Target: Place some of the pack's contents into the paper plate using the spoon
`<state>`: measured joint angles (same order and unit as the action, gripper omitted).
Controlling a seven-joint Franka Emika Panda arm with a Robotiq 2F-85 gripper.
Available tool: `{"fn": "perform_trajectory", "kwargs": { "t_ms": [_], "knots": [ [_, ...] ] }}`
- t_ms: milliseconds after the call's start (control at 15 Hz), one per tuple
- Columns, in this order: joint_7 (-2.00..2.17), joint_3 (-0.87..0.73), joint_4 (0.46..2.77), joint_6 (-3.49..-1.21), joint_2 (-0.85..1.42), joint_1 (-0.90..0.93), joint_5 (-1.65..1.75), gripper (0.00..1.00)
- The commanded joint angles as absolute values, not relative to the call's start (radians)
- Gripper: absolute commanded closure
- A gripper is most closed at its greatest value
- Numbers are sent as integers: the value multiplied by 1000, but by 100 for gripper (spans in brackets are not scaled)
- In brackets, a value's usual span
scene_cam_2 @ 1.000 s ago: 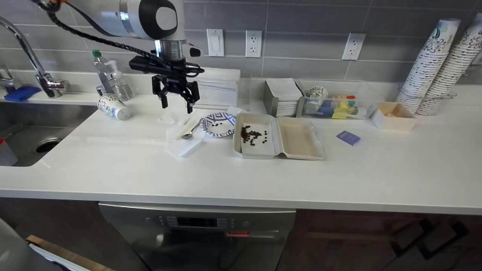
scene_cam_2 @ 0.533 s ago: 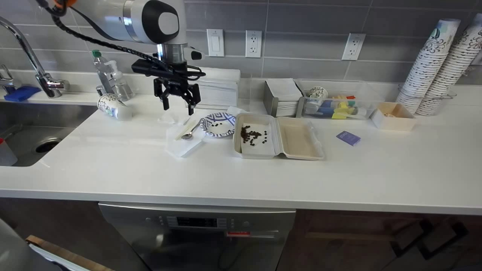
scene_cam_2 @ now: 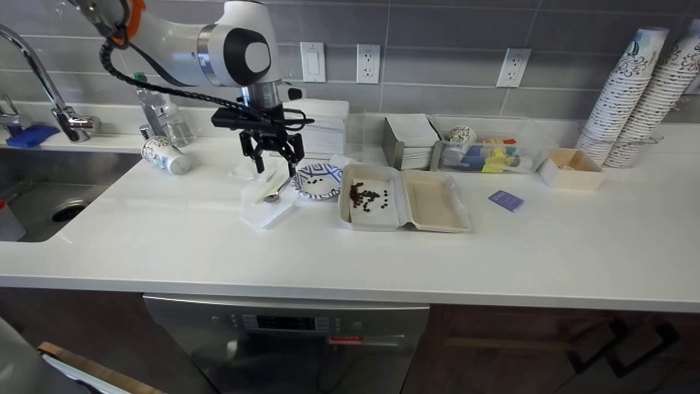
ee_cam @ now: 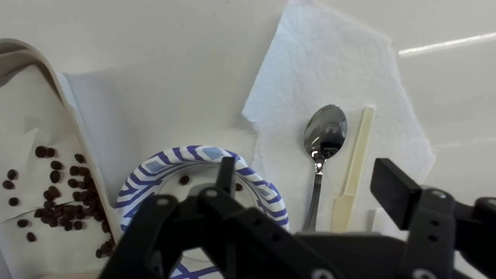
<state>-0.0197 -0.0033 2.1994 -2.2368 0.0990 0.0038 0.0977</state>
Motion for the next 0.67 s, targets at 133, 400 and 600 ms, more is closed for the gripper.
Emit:
{"fn": "perform_trajectory", "kwargs": {
  "t_ms": [133, 400, 600],
  "knots": [
    [6, -2, 2180, -2334, 194, 8, 95, 33],
    [21, 6, 2179, -2407, 231, 10, 58, 34],
    [32, 17, 2176, -2448, 249, 14, 27, 37]
  ]
}}
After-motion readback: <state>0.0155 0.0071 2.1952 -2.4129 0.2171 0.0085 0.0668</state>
